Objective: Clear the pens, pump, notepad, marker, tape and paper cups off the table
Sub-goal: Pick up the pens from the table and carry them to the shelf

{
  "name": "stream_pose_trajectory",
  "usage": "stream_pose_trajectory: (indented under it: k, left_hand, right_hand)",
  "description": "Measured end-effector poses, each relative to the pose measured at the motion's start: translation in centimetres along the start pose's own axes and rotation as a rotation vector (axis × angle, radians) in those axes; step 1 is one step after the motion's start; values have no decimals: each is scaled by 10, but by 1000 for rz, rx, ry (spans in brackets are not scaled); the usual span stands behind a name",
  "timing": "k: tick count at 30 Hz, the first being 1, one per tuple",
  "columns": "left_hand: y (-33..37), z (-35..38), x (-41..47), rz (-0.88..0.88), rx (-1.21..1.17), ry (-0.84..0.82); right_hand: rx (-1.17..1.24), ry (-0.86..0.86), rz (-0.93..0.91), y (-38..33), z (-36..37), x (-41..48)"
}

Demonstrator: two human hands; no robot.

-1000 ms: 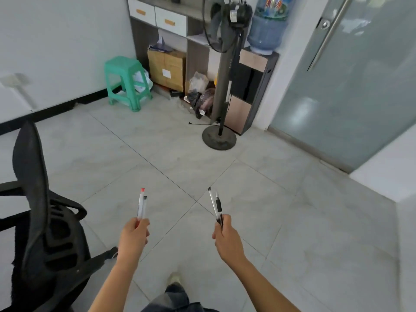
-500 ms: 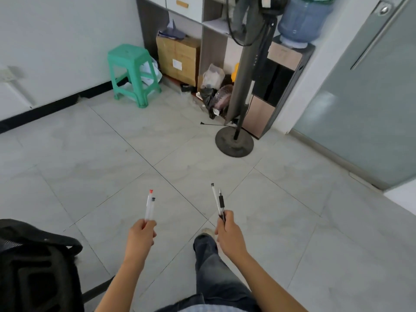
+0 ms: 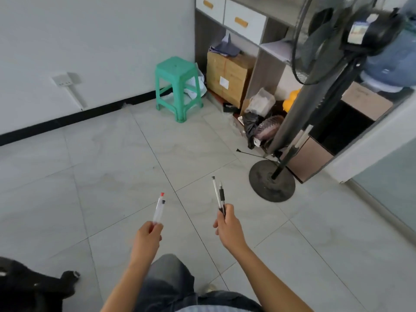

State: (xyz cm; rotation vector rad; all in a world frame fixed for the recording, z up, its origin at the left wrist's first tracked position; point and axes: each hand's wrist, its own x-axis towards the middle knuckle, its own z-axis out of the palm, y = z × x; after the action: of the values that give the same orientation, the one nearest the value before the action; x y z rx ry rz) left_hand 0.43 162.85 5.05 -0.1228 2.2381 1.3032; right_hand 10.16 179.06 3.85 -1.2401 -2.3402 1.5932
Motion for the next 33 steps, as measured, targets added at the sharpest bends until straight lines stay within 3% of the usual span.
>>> stream_pose_trajectory:
  k: [6, 17, 25, 33]
  left_hand:
    - [39, -13, 94, -95, -90, 58]
    - [193, -36, 305, 9, -161, 21]
    - [242, 28, 379, -71, -84, -155]
    - [357, 99, 489, 21, -70, -54]
  right_hand:
    - [-59, -61, -17, -40, 13, 97]
    - [-23, 27, 42, -147, 38, 266]
    - [1, 69, 147, -162, 12, 360]
    - [21, 140, 54, -208, -65, 534]
